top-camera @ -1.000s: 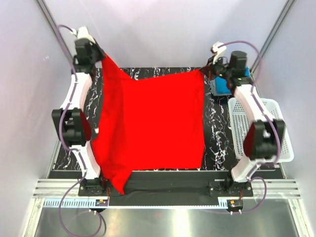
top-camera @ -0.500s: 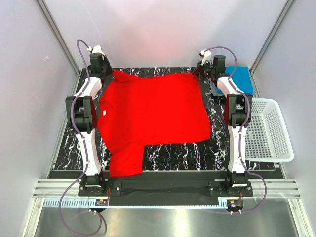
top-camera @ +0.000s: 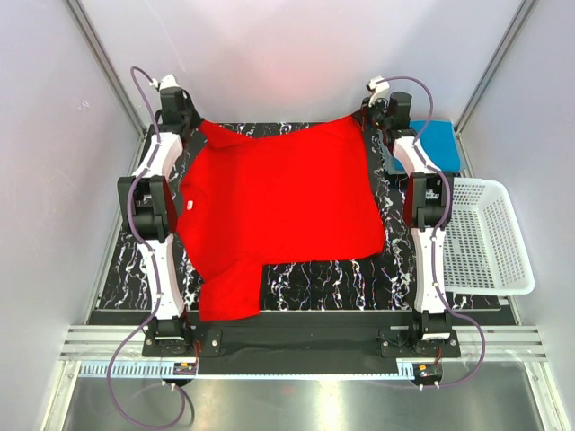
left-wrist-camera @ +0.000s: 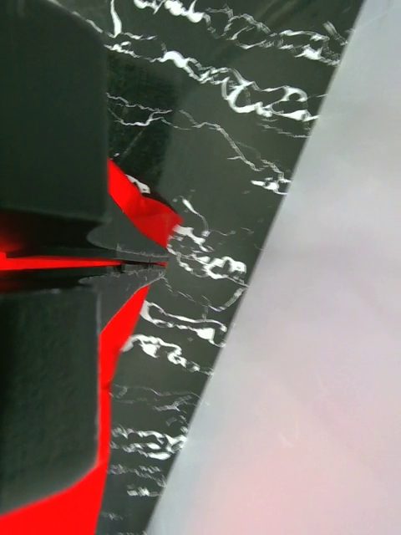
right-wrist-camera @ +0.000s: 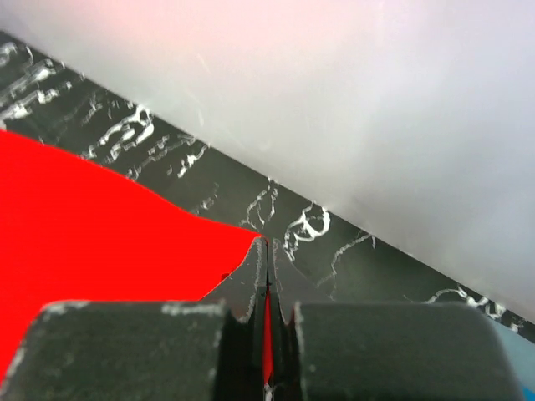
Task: Fold and stack the t-shirts
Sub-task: Flatten the tshirt out, then fold the tshirt
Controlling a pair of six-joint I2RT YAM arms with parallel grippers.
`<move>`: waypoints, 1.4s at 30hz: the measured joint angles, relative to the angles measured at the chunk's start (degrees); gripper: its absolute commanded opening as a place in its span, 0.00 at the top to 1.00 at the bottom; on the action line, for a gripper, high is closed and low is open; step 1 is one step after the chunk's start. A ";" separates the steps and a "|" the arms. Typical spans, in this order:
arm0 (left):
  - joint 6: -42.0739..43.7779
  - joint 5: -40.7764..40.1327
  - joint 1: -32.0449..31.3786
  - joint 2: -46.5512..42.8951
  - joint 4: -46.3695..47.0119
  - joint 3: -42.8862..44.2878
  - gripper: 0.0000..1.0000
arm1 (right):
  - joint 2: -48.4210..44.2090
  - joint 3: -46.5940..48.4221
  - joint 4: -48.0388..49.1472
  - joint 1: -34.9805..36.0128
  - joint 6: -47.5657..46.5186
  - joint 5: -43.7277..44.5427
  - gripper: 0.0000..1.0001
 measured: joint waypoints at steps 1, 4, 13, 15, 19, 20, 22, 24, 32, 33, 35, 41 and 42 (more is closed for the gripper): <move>-0.17 -0.17 0.00 -0.02 -0.63 0.92 1.00 | 0.24 -0.04 1.22 0.00 1.31 -0.02 1.00; -0.96 -0.52 0.00 -0.02 -1.79 2.82 1.00 | 0.98 -0.68 5.90 0.00 4.94 -0.15 1.00; -5.90 -0.96 0.11 -1.31 -15.65 5.27 1.00 | 0.11 -11.45 13.31 -0.11 -0.87 2.34 1.00; -6.97 -0.83 0.15 -3.17 -17.64 3.32 1.00 | -0.92 -17.22 15.06 -0.15 -3.69 3.41 1.00; -8.41 -0.39 0.35 -8.20 -20.79 -1.75 1.00 | -2.25 -24.55 17.05 -0.55 -8.72 4.37 1.00; -8.50 -0.35 0.42 -9.42 -21.38 -2.73 1.00 | -2.64 -25.59 17.79 -0.70 -9.97 4.42 1.00; -8.55 -0.35 0.55 -11.69 -23.17 -3.80 1.00 | -4.33 -27.71 18.60 -1.05 -12.48 4.76 1.00; -8.50 -0.37 0.61 -13.42 -24.74 -3.80 1.00 | -6.03 -28.92 19.21 -1.40 -14.38 4.87 1.00; -6.97 -0.79 0.61 -22.77 -28.35 -11.47 1.00 | -12.72 -33.09 22.38 -2.10 -17.46 4.70 1.00; -6.80 -0.85 0.61 -23.54 -28.94 -12.50 1.00 | -13.44 -33.79 22.47 -2.10 -17.53 4.39 1.00; -6.49 -0.90 0.63 -24.11 -30.01 -13.75 1.00 | -14.67 -34.99 22.45 -2.10 -17.62 3.80 1.00; -5.99 -0.07 0.90 -24.26 -30.91 -17.51 1.00 | -20.37 -41.68 19.41 -2.10 -20.83 3.28 1.00; -5.97 0.15 0.90 -24.59 -30.56 -18.73 1.00 | -21.53 -42.82 18.51 -2.10 -21.79 3.28 1.00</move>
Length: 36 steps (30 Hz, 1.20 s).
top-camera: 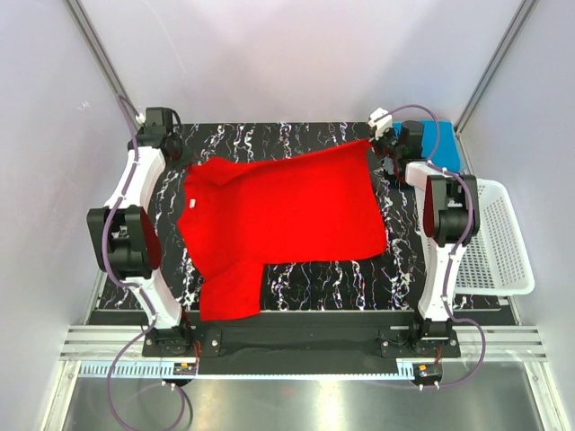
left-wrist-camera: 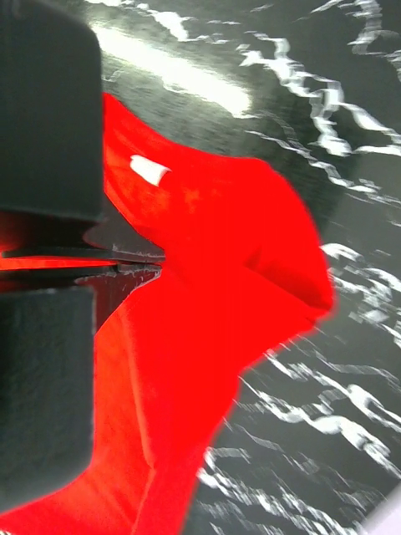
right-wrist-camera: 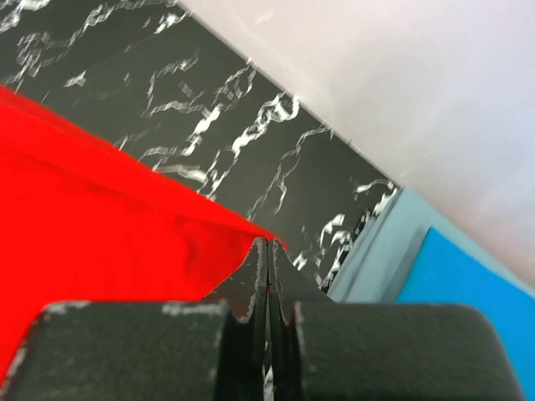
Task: Fold and stack the t-shirts
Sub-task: Fold the tshirt
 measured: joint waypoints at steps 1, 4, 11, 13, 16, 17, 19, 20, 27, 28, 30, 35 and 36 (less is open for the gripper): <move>0.00 0.17 0.04 -0.48 -0.02 -1.57 1.00 | -1.25 -1.36 -0.98 0.00 -1.16 -0.02 1.00; 0.02 0.48 0.07 -2.43 -0.50 -6.93 1.00 | -3.74 -4.00 -3.30 0.00 -3.67 0.00 1.00; 0.09 2.14 0.11 -8.04 -0.68 -17.62 1.00 | -6.71 -9.81 -7.61 0.02 -7.15 0.17 1.00; 0.09 2.36 0.11 -9.86 -0.81 -20.00 1.00 | -6.86 -10.73 -8.39 0.09 -7.50 0.22 1.00; 0.55 2.54 0.11 -12.37 -1.09 -22.60 1.00 | -6.91 -11.52 -10.45 0.37 -8.17 0.90 0.98; 0.90 2.51 0.11 -13.20 -1.40 -23.23 1.00 | -6.95 -11.74 -10.88 0.48 -8.41 1.31 0.98; 1.64 2.51 0.11 -14.62 -1.66 -24.26 1.00 | -7.23 -12.37 -11.32 0.79 -8.92 1.99 0.97; 1.95 2.54 0.11 -15.50 -1.40 -25.18 1.00 | -7.67 -13.11 -11.58 1.05 -9.25 2.32 0.97; 3.50 5.01 0.11 -19.06 -0.61 -34.23 0.71 | -9.79 -15.19 -12.44 3.04 -10.12 5.84 0.76; 3.52 5.64 0.11 -19.06 -0.72 -35.17 0.69 | -10.03 -15.19 -12.87 3.23 -10.27 6.71 0.74; 3.65 7.45 0.11 -19.06 -0.83 -36.26 0.64 | -10.73 -15.17 -14.19 3.56 -10.25 8.39 0.71; 3.65 10.64 0.11 -20.28 -0.96 -36.44 0.62 | -13.86 -12.79 -21.64 4.07 -6.21 12.13 0.58; 3.52 11.02 0.11 -21.07 -0.87 -36.37 0.62 | -14.58 -10.99 -24.44 4.28 -3.96 12.63 0.54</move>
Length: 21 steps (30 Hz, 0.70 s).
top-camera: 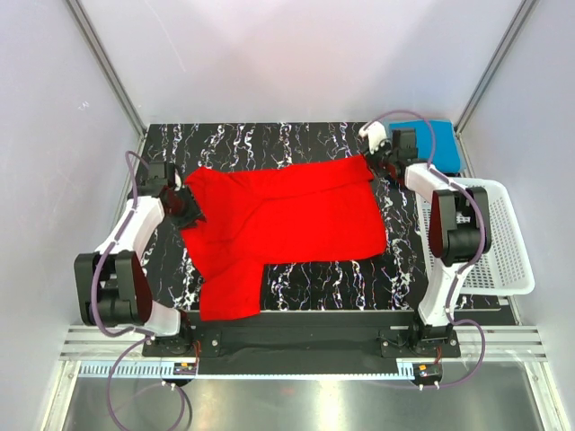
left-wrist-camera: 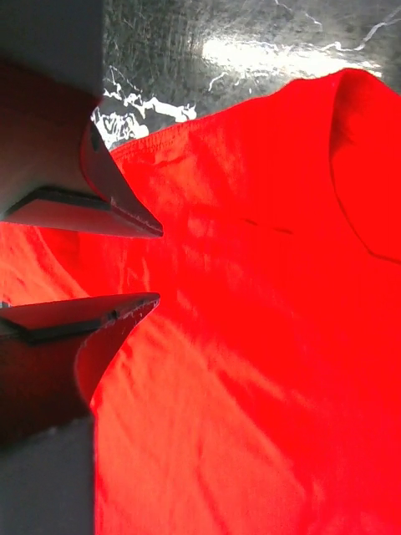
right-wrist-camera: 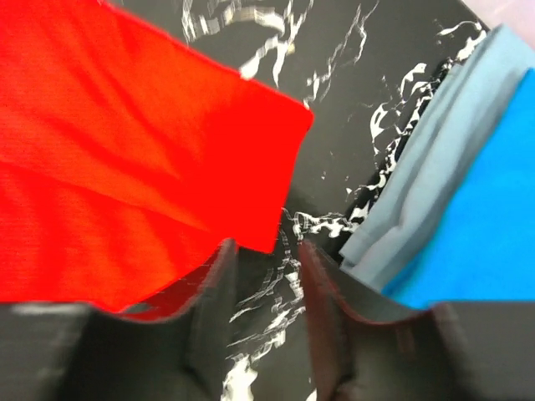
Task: Fold and stack the t-shirts
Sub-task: Fold the tshirt
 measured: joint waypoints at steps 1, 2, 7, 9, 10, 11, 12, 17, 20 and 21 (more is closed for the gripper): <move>-0.24 0.46 0.00 -0.74 0.42 0.11 0.62 | -0.68 1.38 -2.05 0.26 1.68 0.20 0.53; -0.61 1.07 0.00 -1.31 1.18 0.13 0.62 | -1.75 3.04 -4.46 0.70 4.17 0.55 0.52; -4.33 5.31 0.02 -1.20 8.39 -0.33 0.62 | -8.98 7.93 -15.04 4.66 18.80 4.59 0.51; -5.53 5.77 0.00 0.37 10.82 -1.07 0.63 | -10.14 11.02 -20.17 6.47 26.05 7.08 0.51; -5.97 5.60 0.00 1.46 11.52 -1.42 0.63 | -10.14 12.98 -23.37 7.30 29.59 8.63 0.52; -6.16 5.22 0.02 2.51 12.04 -1.73 0.63 | -10.14 14.21 -25.79 7.89 32.46 10.05 0.52; -6.43 4.48 0.15 4.11 12.37 -1.97 0.64 | -10.19 14.82 -28.33 8.37 35.30 11.47 0.52; -7.19 1.33 1.01 10.43 12.28 -1.88 0.64 | -11.28 10.73 -37.16 9.57 45.29 17.75 0.52; -7.10 -2.14 1.42 15.26 11.23 0.83 0.65 | -12.26 6.05 -41.53 10.10 52.54 20.37 0.52; -6.97 -3.21 1.62 17.22 10.95 2.36 0.65 | -12.59 4.59 -42.77 10.25 55.36 21.05 0.51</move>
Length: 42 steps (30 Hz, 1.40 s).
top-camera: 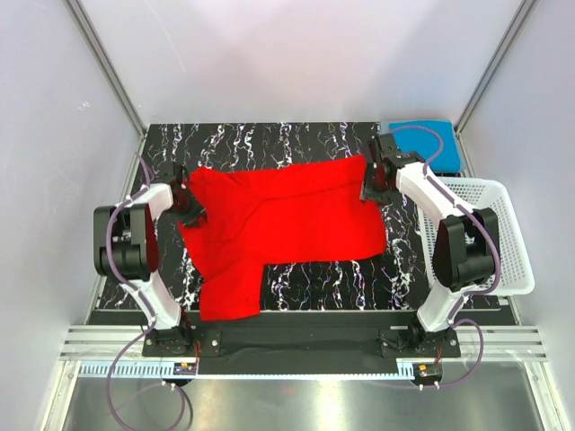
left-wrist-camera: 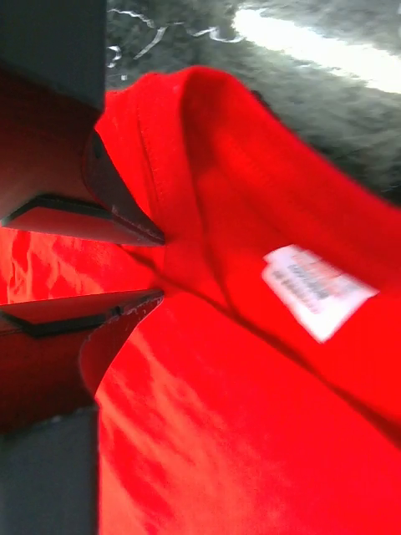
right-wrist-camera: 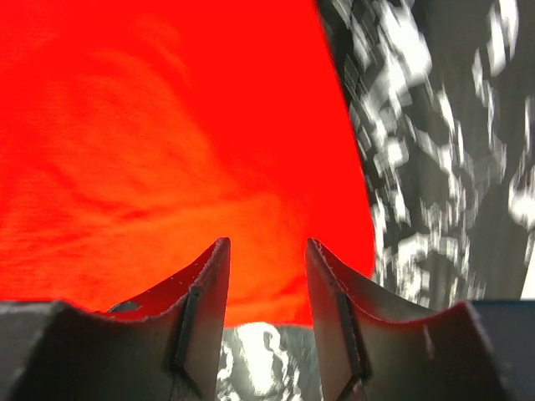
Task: Fold and stack the t-shirts
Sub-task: Fold the tshirt
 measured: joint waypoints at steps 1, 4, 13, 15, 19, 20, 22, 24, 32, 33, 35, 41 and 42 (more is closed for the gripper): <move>0.00 -0.17 0.22 1.73 -1.09 1.75 0.66 | -0.22 -1.16 -1.36 0.04 2.64 0.76 0.51; 0.44 -0.79 0.94 5.35 -2.12 6.54 0.66 | -0.28 -2.12 -6.05 0.11 10.71 3.30 0.52; 2.45 -3.21 2.16 14.40 -5.33 19.71 0.65 | -7.72 -11.13 -9.60 1.05 26.08 6.58 0.56; 2.95 -3.39 2.14 14.67 -5.46 20.31 0.59 | -8.00 -12.33 -9.57 2.21 27.28 7.30 0.56; 4.55 -3.82 2.14 13.46 -6.62 20.15 0.50 | -7.98 -14.62 -9.14 4.70 29.49 7.45 0.62; 4.87 -3.91 2.16 12.57 -6.88 19.71 0.50 | -7.98 -15.08 -8.76 5.14 29.88 7.43 0.65; 5.11 -3.54 2.14 9.25 -6.75 17.77 0.50 | -7.78 -16.13 -7.45 6.16 30.80 7.39 0.66; 5.03 -2.73 1.90 3.87 -5.79 14.08 0.50 | -6.93 -16.79 -6.29 6.93 31.26 7.37 0.66; 3.87 2.21 -0.55 -9.46 -0.81 -1.79 0.49 | -3.08 -23.47 -0.04 7.41 32.24 7.54 0.68; 3.89 2.49 -0.74 -9.44 -1.14 -2.69 0.48 | -3.54 -24.26 0.83 7.45 32.24 7.85 0.69; 4.02 2.91 -0.87 -9.57 -2.34 -3.67 0.48 | -4.79 -25.73 2.12 7.54 32.15 8.46 0.69; 5.27 2.91 -0.85 -12.85 -3.39 -2.32 0.39 | -6.84 -27.98 2.62 7.85 32.20 11.50 0.69; 5.49 2.91 -0.85 -13.14 -3.45 -1.40 0.36 | -7.08 -28.11 2.32 7.85 32.17 11.93 0.69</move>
